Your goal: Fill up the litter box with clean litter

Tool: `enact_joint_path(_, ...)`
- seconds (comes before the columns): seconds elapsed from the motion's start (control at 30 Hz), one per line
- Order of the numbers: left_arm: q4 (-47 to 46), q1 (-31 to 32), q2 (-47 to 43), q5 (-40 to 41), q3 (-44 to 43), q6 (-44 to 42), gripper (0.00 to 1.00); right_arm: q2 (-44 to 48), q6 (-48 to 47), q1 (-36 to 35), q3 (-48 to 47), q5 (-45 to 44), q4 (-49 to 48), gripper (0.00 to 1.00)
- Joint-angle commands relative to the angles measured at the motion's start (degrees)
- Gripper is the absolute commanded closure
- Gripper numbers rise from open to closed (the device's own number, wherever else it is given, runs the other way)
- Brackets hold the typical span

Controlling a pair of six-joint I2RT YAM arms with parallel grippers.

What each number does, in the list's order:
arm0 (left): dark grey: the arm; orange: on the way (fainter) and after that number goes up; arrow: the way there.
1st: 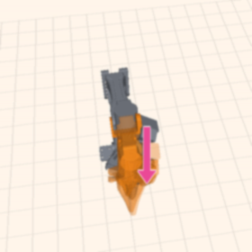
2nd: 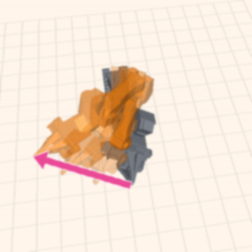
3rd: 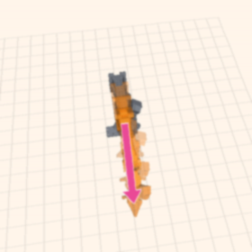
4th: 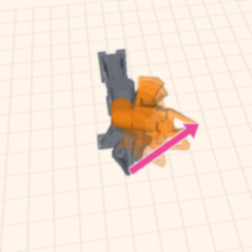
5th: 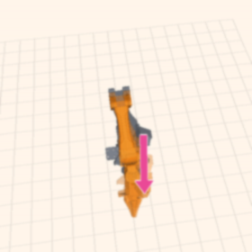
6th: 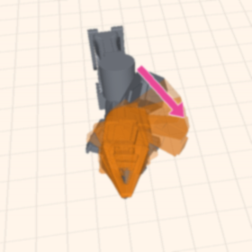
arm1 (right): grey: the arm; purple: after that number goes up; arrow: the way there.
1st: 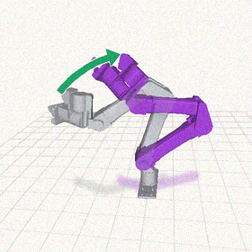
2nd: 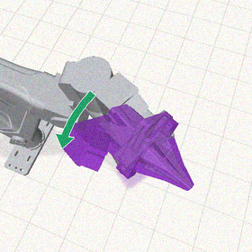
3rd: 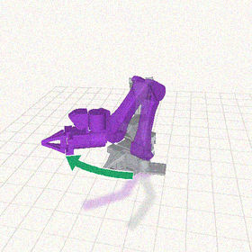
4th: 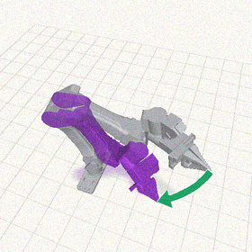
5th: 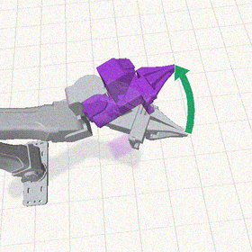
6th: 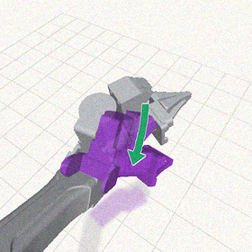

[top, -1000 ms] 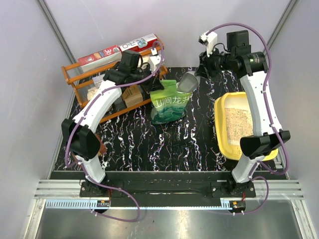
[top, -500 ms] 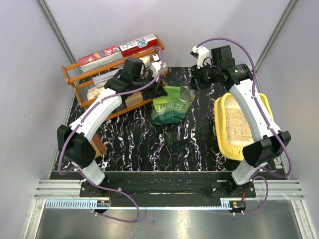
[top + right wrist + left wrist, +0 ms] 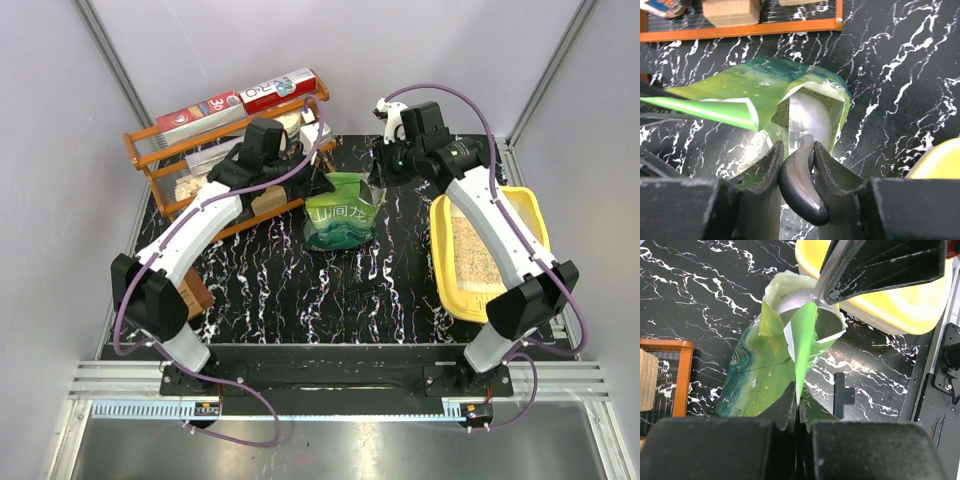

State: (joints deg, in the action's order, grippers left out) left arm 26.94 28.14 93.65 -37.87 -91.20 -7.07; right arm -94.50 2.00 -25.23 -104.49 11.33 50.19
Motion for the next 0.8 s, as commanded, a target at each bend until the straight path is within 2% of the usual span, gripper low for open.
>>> enact_joint_path(0.0,-10.85,0.60,-5.67,-2.03,-0.39,2.59,1.00,-0.16,2.84,-1.48,-2.38,-9.20,-1.94,1.00)
enact_joint_path(0.13,-12.52,0.69,-5.84,-2.38,0.14,4.78,1.00,-1.65,0.82,-4.29,-5.11,-17.55,-1.77,1.00)
enact_joint_path(0.37,-16.38,1.04,-6.28,-2.48,1.72,6.89,1.00,-3.32,1.95,-5.09,-0.90,-20.82,-3.08,1.00)
enact_joint_path(0.77,-16.75,1.04,-6.46,-2.21,2.61,5.76,1.00,-5.79,6.79,-5.09,6.84,-13.71,-5.63,1.00)
